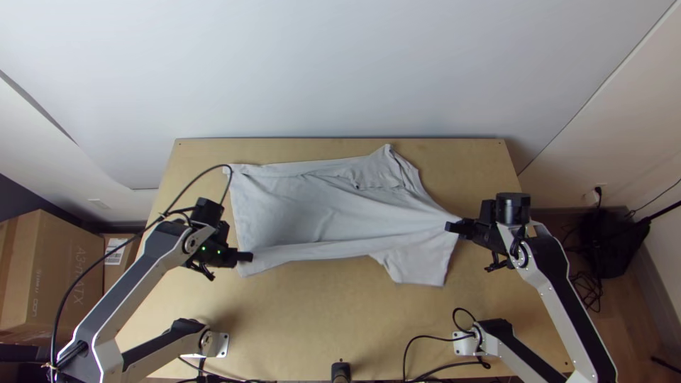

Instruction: Fold the t-shirt

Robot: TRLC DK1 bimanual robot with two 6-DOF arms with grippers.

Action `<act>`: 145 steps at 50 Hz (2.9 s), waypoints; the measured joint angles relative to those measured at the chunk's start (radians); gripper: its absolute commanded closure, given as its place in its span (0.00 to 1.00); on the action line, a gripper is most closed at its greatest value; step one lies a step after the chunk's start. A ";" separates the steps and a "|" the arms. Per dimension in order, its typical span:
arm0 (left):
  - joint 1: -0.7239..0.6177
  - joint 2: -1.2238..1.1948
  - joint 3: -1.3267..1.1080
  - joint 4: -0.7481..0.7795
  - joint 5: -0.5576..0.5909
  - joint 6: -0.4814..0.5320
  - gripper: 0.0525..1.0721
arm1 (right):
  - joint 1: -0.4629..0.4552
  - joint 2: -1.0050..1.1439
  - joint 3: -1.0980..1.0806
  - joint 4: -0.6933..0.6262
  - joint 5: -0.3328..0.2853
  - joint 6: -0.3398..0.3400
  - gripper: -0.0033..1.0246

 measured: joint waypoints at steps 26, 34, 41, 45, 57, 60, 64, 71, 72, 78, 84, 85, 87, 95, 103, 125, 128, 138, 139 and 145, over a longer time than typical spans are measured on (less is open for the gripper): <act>0.214 -0.094 0.364 0.319 0.015 -0.011 0.97 | 0.002 0.113 0.337 0.187 0.048 -0.149 0.97; 0.262 -0.050 0.480 0.360 0.019 -0.026 0.97 | 0.001 0.183 0.494 0.260 0.046 -0.181 0.97; 0.291 -0.017 0.612 0.404 0.020 -0.027 0.97 | 0.001 0.231 0.637 0.359 0.046 -0.183 0.97; 0.315 0.003 0.704 0.409 0.023 -0.027 0.97 | 0.001 0.238 0.695 0.417 0.048 -0.185 0.97; 0.367 -0.010 0.893 0.411 0.034 -0.030 0.97 | 0.023 0.216 0.833 0.438 0.048 -0.166 0.97; 0.378 -0.041 0.897 0.411 0.034 -0.030 0.97 | 0.039 0.185 0.837 0.438 0.048 -0.163 0.97; 0.388 -0.093 0.897 0.410 0.034 -0.029 0.97 | 0.064 0.126 0.837 0.433 0.048 -0.163 0.97; 0.392 -0.207 0.897 0.410 0.034 -0.021 0.97 | 0.097 -0.004 0.833 0.407 0.057 -0.163 0.98; 0.392 -0.225 0.897 0.410 0.034 -0.021 0.97 | 0.101 -0.021 0.830 0.406 0.058 -0.163 0.98; 0.391 -0.325 0.890 0.416 0.034 -0.009 0.97 | 0.114 -0.144 0.811 0.368 0.059 -0.147 0.98; 0.380 -0.414 0.875 0.424 0.034 -0.002 0.98 | 0.114 -0.226 0.809 0.319 0.059 -0.120 0.98; 0.376 -0.426 0.874 0.423 0.034 0.001 0.98 | 0.114 -0.238 0.809 0.309 0.059 -0.113 0.98; 0.367 -0.447 0.867 0.423 0.034 0.011 0.98 | 0.114 -0.254 0.809 0.298 0.059 -0.109 0.98; 0.359 -0.499 0.835 0.404 0.053 0.031 0.97 | 0.114 -0.284 0.810 0.240 0.059 -0.081 0.98; 0.351 -0.522 0.759 0.365 0.063 0.026 0.97 | 0.114 -0.292 0.764 0.212 0.059 -0.051 0.98; 0.284 -0.721 -0.063 0.377 0.072 0.019 0.98 | 0.154 -0.459 0.070 0.209 0.071 0.051 0.98; 0.284 -0.719 -0.135 0.435 0.075 0.020 0.97 | 0.154 -0.460 0.006 0.248 0.071 0.059 0.98; 0.284 -0.591 -0.249 0.634 0.082 0.022 0.98 | 0.161 -0.402 -0.104 0.420 0.074 0.082 0.98; 0.284 -0.571 -0.251 0.654 0.082 0.022 0.97 | 0.161 -0.391 -0.113 0.443 0.074 0.083 0.98; 0.284 -0.438 -0.256 0.753 0.082 0.019 0.97 | 0.158 -0.288 -0.155 0.555 0.075 0.089 0.98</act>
